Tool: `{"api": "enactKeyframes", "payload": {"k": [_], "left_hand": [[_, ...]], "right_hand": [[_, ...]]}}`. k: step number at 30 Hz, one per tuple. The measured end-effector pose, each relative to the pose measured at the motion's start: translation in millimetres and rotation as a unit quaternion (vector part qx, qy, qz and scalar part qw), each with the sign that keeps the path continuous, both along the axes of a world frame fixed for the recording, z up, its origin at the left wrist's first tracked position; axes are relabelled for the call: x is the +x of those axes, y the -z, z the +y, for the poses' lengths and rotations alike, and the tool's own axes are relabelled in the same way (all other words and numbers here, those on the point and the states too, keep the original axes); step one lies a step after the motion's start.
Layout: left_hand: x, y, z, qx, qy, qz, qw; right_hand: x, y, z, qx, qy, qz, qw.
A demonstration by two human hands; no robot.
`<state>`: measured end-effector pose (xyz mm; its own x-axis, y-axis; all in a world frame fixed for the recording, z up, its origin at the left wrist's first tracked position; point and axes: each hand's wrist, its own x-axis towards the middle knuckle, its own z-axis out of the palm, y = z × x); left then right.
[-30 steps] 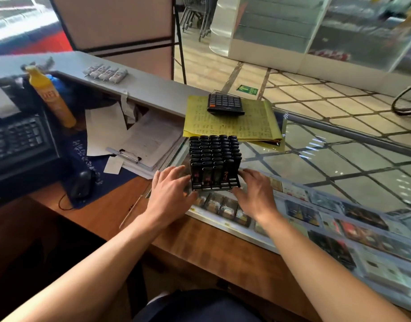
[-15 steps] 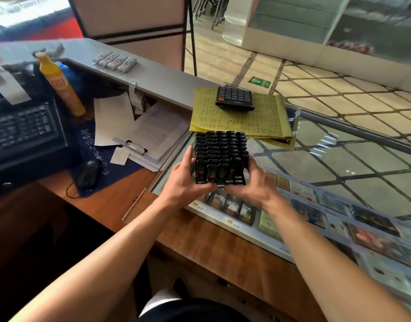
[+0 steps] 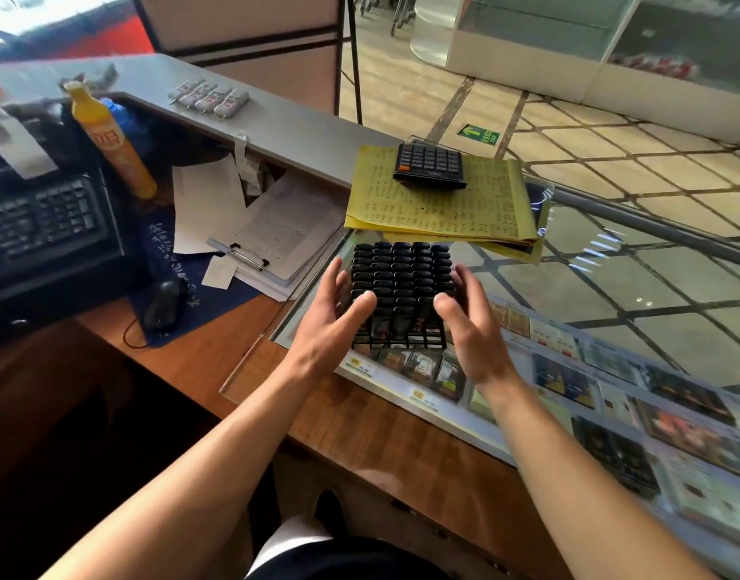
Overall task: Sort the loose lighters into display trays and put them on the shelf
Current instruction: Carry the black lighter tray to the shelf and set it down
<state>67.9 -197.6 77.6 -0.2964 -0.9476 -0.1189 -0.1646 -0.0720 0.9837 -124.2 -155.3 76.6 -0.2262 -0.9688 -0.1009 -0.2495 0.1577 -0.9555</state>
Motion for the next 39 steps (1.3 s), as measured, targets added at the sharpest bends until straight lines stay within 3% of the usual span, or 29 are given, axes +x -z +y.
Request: {"api": "enactKeyframes", "payload": {"k": [3,10,19,39], "left_hand": [[-8,-1,-4,0.009,-0.021,0.023,0.999],[-22,10,-11,-0.022,-0.040,-0.005,0.999],[-27,15,-6,-0.011,-0.074,0.052,0.996],[-38,5,4,-0.019,-0.108,0.084,0.990]], "right_hand": [[7,4,-9,-0.011,0.020,-0.056,0.998],[16,11,-21,-0.041,0.031,-0.056,0.997],[20,12,-15,-0.068,0.061,-0.083,0.992],[15,9,2,-0.103,0.078,-0.142,0.981]]}}
